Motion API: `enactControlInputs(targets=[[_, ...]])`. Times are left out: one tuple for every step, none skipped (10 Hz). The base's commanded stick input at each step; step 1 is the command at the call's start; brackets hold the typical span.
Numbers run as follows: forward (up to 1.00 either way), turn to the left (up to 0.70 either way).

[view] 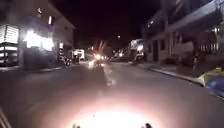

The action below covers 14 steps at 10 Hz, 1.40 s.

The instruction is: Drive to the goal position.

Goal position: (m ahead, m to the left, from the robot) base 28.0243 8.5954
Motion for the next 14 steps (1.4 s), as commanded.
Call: enactControlInputs(targets=[[0.85, 0.00], [0.85, 0.00], [0.85, 0.00], [0.85, 0.00], [0.85, 0.00], [0.85, 0.00], [0.85, 0.00], [0.85, 0.00], [0.85, -0.11], [0.85, -0.28], [0.85, -0.02], [0.85, 0.00], [0.85, 0.00], [0.85, 0.00]])
